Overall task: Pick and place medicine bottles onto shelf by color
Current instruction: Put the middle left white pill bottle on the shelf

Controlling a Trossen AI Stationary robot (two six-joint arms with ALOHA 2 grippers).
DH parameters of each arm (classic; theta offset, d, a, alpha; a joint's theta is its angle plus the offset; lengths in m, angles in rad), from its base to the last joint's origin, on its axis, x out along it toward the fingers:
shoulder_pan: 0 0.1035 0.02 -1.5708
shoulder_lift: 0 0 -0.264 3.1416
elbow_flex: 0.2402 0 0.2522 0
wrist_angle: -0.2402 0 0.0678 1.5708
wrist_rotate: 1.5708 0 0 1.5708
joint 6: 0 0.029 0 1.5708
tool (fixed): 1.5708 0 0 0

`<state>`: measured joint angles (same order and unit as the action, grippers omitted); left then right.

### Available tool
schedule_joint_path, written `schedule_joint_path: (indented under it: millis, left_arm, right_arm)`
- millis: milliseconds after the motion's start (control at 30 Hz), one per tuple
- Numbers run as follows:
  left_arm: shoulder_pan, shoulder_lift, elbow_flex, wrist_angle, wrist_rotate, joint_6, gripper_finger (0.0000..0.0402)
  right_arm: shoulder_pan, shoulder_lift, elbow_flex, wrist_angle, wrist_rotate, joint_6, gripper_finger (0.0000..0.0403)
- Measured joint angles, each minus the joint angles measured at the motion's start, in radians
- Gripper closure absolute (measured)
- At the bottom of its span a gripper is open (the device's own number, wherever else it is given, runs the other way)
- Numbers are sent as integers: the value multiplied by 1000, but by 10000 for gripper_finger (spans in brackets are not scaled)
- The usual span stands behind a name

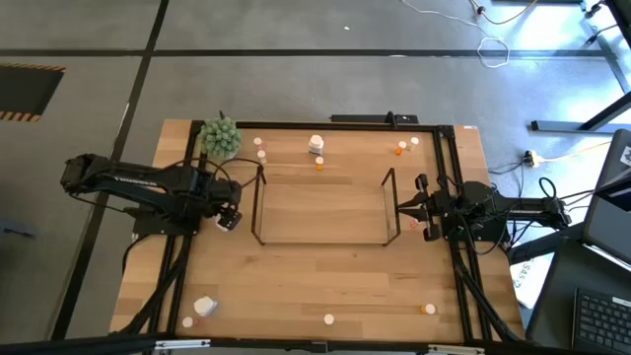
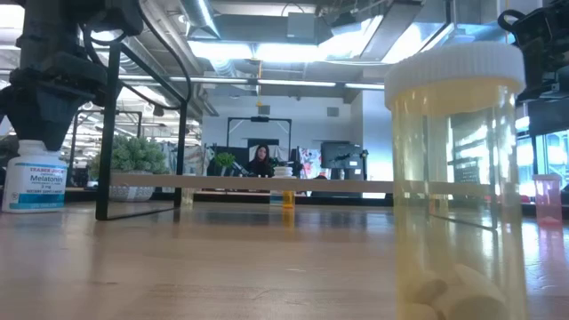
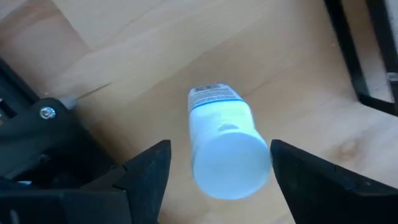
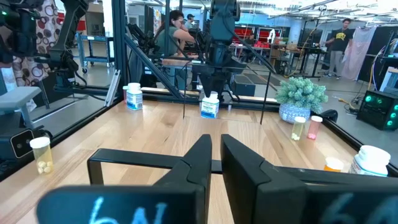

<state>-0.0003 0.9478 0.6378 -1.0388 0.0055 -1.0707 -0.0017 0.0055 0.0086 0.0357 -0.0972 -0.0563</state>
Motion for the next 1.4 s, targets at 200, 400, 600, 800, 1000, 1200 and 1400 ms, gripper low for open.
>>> schedule_joint_path:
  millis: [200, 400, 600, 800, 1000, 1200, 1400]
  left_arm:
    - [0, 0, -31, 56, -12, 7, 133]
    - [0, 0, -31, 53, -20, 7, 146]
    - [0, 0, -31, 41, -33, 7, 200]
    - [0, -1, -30, 40, -33, 0, 246]
    - [0, 1, -10, 17, -27, -18, 250]
    - [0, 0, 104, -71, -28, -11, 250]
    - [0, 0, 297, -265, -37, 6, 249]
  right_arm:
    - [0, 0, 0, 0, 0, 0, 363]
    - [0, 0, 0, 0, 0, 0, 363]
    - [0, 0, 0, 0, 0, -1, 363]
    - [0, 0, 0, 0, 0, -1, 363]
    - [0, 0, 0, 0, 0, -2, 363]
    - [0, 0, 0, 0, 0, -2, 363]
    - [0, 0, 0, 0, 0, -2, 363]
